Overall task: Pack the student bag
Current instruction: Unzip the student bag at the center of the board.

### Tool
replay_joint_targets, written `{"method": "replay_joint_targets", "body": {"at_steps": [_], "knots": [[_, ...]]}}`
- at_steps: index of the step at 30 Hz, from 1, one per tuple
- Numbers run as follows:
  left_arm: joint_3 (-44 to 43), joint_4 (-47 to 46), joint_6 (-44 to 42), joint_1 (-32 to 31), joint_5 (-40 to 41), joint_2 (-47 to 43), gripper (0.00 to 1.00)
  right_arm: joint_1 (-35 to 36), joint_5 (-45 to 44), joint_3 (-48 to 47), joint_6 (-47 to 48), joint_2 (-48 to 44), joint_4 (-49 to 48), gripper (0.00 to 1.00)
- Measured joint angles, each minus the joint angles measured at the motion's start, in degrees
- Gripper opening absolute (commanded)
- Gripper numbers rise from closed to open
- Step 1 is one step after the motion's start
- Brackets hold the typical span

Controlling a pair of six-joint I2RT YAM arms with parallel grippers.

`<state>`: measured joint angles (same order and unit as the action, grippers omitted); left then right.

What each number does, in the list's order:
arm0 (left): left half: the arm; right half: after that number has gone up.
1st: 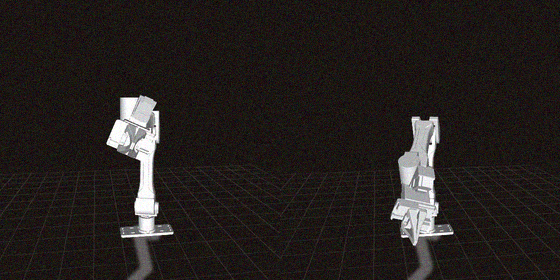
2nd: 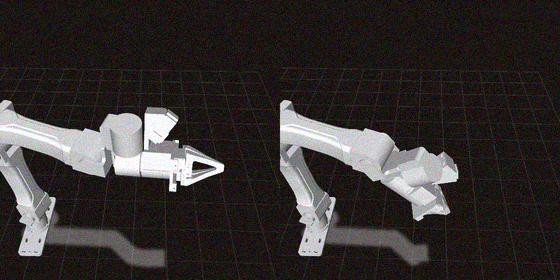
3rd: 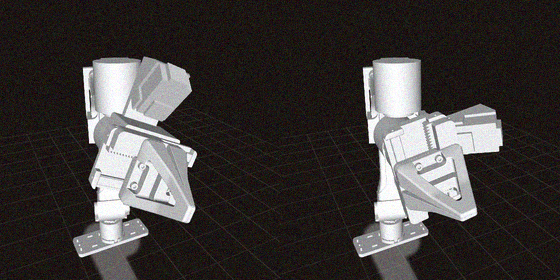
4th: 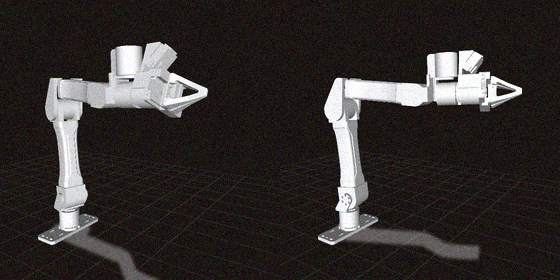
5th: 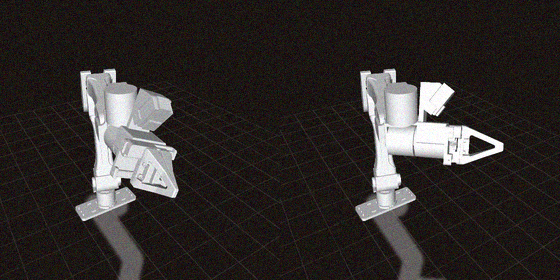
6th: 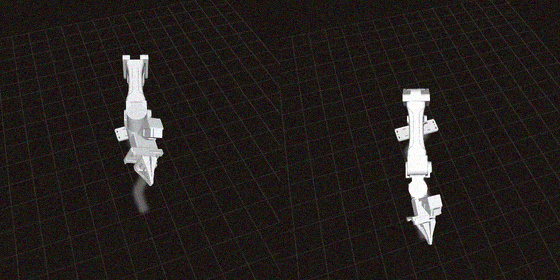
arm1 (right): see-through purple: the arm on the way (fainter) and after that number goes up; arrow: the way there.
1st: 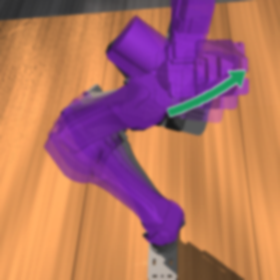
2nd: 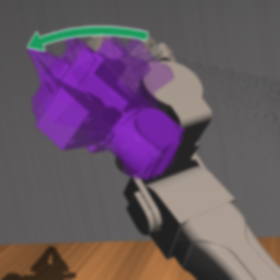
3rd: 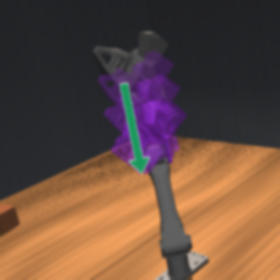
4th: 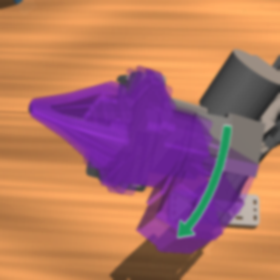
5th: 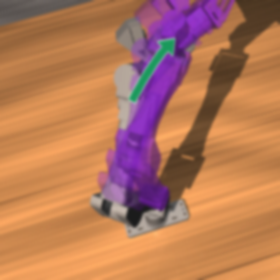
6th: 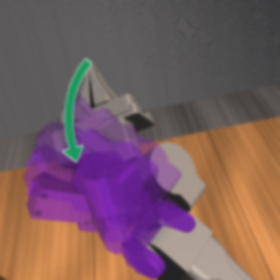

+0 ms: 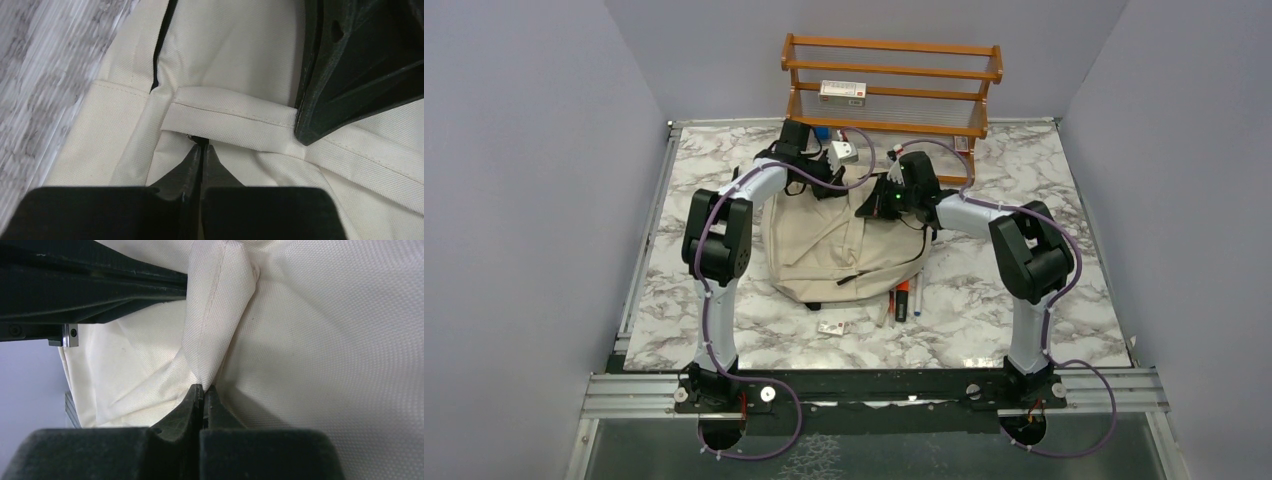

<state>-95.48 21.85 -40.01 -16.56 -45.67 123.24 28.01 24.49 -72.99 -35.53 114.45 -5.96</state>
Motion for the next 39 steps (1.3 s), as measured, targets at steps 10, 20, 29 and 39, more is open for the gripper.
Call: {"method": "replay_joint_targets", "body": {"at_steps": [10,20,29,39], "knots": [[1.29,-0.87,0.57,0.09,-1.46,-0.85,0.0,-0.46,-0.61,0.63,-0.28,-0.79,-0.42,0.23],[6.82,-1.57,1.49,0.09,-2.16,-4.76,0.0,-3.15,-0.92,-2.54,-1.11,-1.73,-0.13,0.41],[10.23,-1.81,3.85,-0.07,-2.23,-7.08,0.0,-3.48,0.55,-12.02,-2.58,4.63,0.04,0.41],[10.1,-2.91,6.56,-0.07,1.44,-7.34,0.35,-3.48,0.74,-14.19,-2.97,8.17,2.51,0.41]]}}
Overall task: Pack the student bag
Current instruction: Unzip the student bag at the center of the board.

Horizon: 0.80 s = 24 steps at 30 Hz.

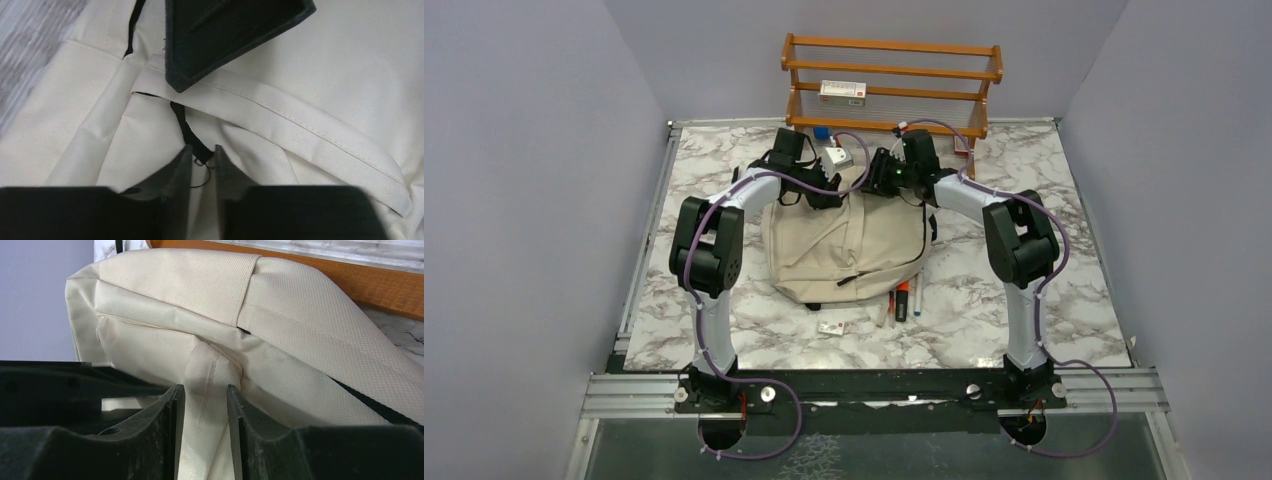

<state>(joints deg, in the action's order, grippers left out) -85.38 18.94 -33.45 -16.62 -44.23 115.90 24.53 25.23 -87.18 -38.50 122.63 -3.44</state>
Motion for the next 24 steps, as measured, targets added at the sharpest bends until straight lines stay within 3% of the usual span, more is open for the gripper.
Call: {"method": "replay_joint_targets", "body": {"at_steps": [3,7,15,24], "knots": [[-0.07,-0.87,0.85,0.0,0.9,0.0,0.46,0.0,-0.02,0.0,0.0,0.0,0.04,0.41],[-0.11,-2.12,1.42,0.0,1.92,0.0,0.5,0.0,-0.02,0.0,0.0,0.0,0.04,0.41],[-1.51,-3.28,1.51,-0.63,3.52,0.44,0.49,0.0,-0.02,0.0,0.0,0.0,0.04,0.42],[-3.1,-4.13,1.25,-2.99,5.99,3.28,0.4,0.0,-0.02,0.0,0.02,0.0,0.07,0.42]]}}
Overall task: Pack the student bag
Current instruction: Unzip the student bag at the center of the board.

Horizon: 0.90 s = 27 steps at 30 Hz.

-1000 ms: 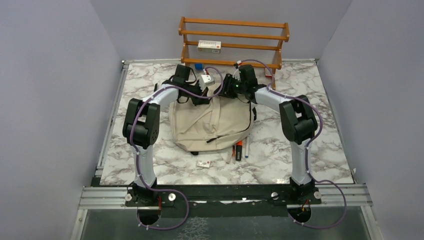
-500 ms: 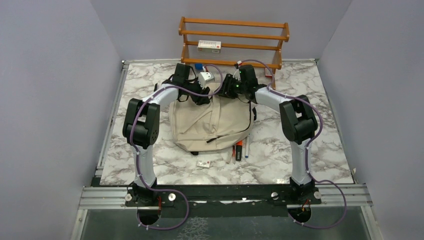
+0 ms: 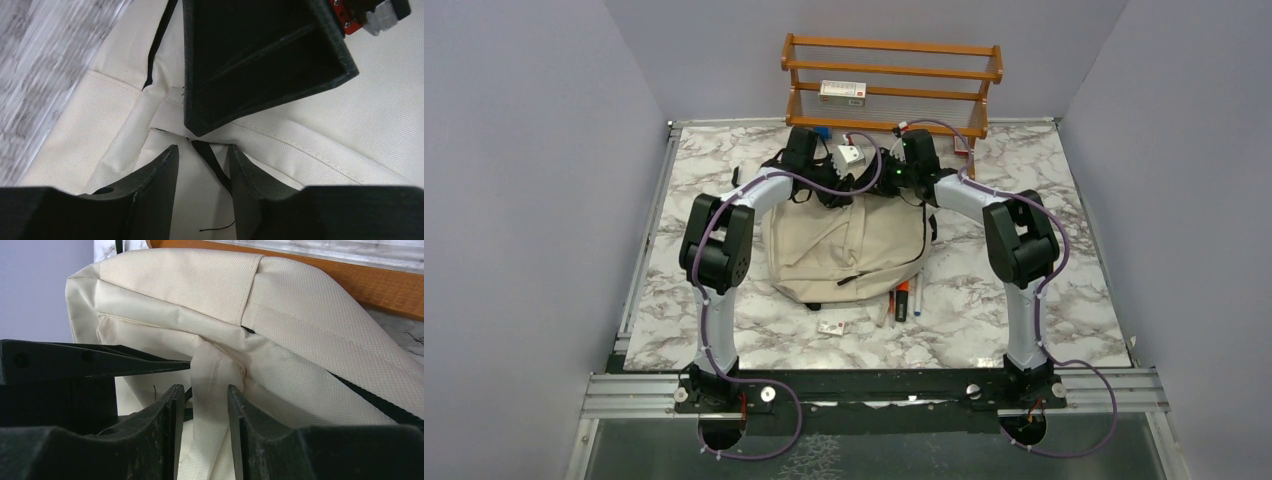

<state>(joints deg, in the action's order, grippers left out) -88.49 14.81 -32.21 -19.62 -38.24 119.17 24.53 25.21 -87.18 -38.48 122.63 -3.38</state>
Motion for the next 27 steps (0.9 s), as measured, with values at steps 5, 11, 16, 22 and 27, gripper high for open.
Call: {"method": "replay_joint_targets", "body": {"at_steps": [5,11,16,22,27], "knots": [[-0.13,-0.15,-0.33,-0.2,1.16,0.02,0.17,0.0,0.0,0.0,0.0,0.0,0.0,0.42],[-0.55,-0.46,-0.81,-0.35,2.34,0.11,0.0,0.0,0.0,0.0,0.0,0.0,-0.02,0.42],[-0.63,-0.28,-0.79,-0.35,2.36,0.11,0.0,-0.02,-0.04,0.0,-0.02,0.0,-0.02,0.42],[1.7,-0.57,0.04,-0.35,2.1,-1.66,0.0,-0.02,-0.04,-0.28,-0.04,0.13,0.04,0.43],[4.79,-0.26,0.33,-0.66,2.08,-4.09,0.0,-0.02,-0.09,-2.71,-0.04,1.49,0.15,0.44]]}}
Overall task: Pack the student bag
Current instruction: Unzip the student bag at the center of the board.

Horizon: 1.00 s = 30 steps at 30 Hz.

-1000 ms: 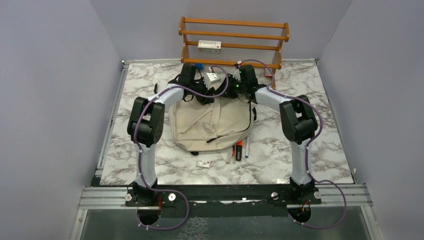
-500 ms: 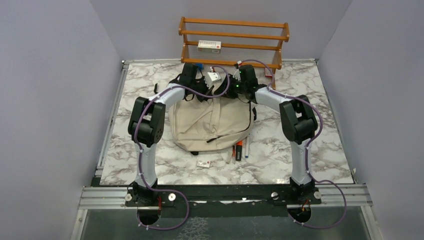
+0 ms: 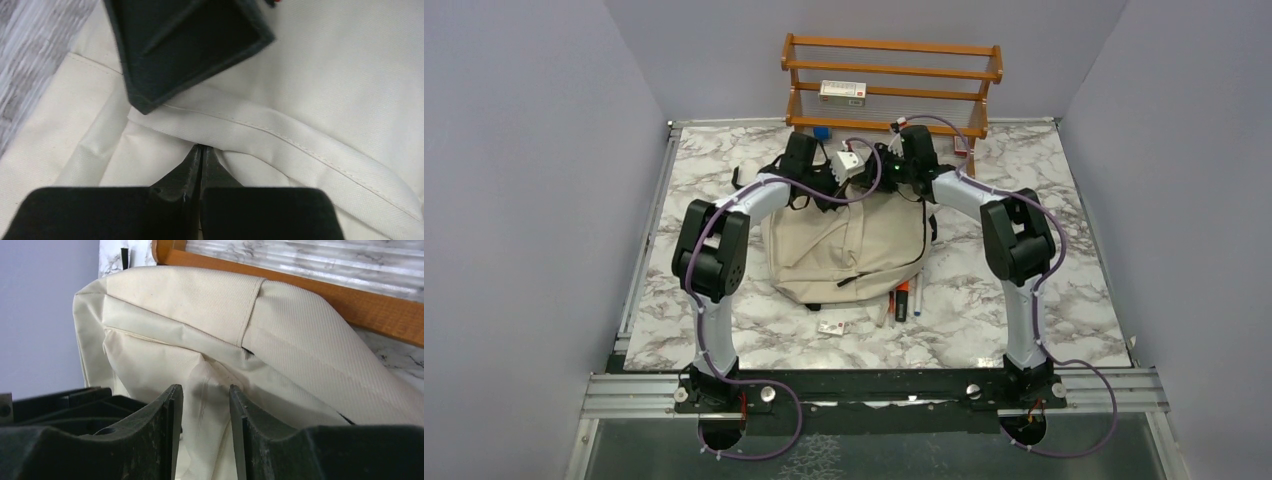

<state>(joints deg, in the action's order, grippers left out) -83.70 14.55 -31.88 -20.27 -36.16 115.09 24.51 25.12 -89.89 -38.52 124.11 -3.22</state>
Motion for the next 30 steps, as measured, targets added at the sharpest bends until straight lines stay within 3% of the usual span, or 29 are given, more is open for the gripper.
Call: {"method": "replay_joint_targets", "body": {"at_steps": [4,8,12,23,30], "knots": [[1.66,0.13,0.59,-0.48,0.0,-1.36,0.0,-0.02,-0.02,-1.95,0.0,1.46,0.37,0.41],[2.97,0.17,1.01,-1.4,0.04,-2.29,0.0,-0.11,0.0,-3.19,0.35,3.23,0.7,0.22],[3.39,0.24,1.44,-2.01,0.37,-2.69,0.0,-0.11,0.04,-4.07,0.48,3.65,1.42,0.11],[10.88,1.53,3.72,-5.2,1.42,-11.45,0.0,-0.13,0.0,-4.07,0.52,3.67,1.38,0.01],[15.76,3.39,4.7,-5.97,1.81,-16.98,0.0,-0.13,-0.02,-4.13,0.48,3.69,1.38,0.01]]}}
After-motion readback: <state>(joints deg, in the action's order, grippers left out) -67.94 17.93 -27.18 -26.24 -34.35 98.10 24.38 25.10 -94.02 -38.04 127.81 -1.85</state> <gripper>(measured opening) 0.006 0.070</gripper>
